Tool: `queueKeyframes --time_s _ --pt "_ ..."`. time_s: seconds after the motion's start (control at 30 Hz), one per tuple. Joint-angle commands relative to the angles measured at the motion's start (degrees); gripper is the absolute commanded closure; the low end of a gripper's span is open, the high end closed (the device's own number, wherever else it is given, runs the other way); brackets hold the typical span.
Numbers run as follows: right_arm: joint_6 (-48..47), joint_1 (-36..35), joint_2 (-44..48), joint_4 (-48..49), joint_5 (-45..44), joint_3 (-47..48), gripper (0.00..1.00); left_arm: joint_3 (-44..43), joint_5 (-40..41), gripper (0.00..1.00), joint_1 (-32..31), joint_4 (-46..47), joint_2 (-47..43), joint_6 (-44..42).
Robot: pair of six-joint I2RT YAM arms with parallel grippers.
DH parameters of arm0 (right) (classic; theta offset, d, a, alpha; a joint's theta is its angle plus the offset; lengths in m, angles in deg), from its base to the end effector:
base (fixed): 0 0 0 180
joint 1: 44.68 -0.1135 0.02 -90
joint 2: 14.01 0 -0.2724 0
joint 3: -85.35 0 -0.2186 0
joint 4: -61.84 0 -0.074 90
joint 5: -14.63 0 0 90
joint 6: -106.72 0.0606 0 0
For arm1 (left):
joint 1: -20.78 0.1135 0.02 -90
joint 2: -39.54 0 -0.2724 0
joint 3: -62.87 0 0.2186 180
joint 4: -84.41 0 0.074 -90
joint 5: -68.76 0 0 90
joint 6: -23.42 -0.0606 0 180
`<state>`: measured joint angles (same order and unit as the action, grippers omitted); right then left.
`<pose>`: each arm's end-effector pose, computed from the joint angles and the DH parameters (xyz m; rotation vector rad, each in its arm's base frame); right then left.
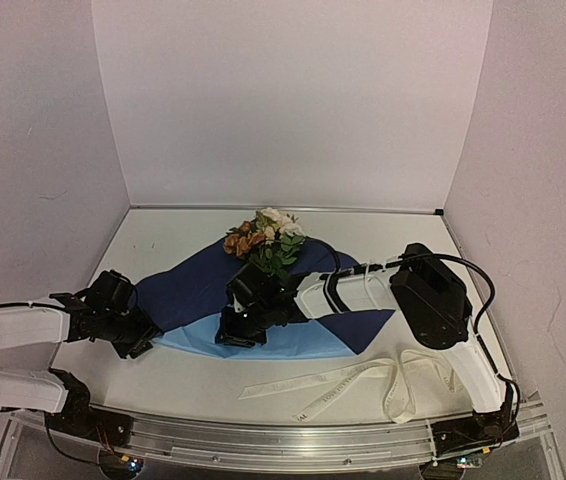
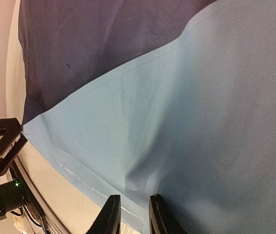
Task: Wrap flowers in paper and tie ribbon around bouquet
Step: Pick up the one-fourth-folded wrapping paper from the center of the board.
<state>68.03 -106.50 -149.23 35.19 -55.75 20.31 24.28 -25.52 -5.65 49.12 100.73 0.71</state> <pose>0.2220 0.4574 0.1340 -0.4408 2.7336 1.1734 0.1431 -0.0762 0.1543 -0.9286 2.5774 -0.6453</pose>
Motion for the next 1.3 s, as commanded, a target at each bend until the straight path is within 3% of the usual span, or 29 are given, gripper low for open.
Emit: queueKeyframes --time_s 0.0,0.17,0.53,0.87,1.27 --pt "0.03 -0.33 -2.30 -1.87 -1.55 1.99 0.80 -0.07 1.45 0.60 0.32 3.47 1.12 -0.57" --pt "0.06 -0.35 -2.35 -2.12 -1.60 2.19 0.80 1.12 2.39 0.67 0.40 6.14 1.86 -0.02" --pt "-0.04 -0.39 -2.33 -2.95 -1.87 2.51 0.79 1.08 2.31 1.00 0.37 7.66 3.07 -1.84" --pt "-1.32 -0.32 -3.35 -6.53 -2.71 4.60 0.77 -5.41 -0.57 1.00 0.04 3.52 -3.96 -11.93" --pt "-5.86 -1.16 -4.71 -14.40 -6.28 8.67 0.70 -16.76 -4.59 1.00 -8.25 7.17 3.13 -20.78"
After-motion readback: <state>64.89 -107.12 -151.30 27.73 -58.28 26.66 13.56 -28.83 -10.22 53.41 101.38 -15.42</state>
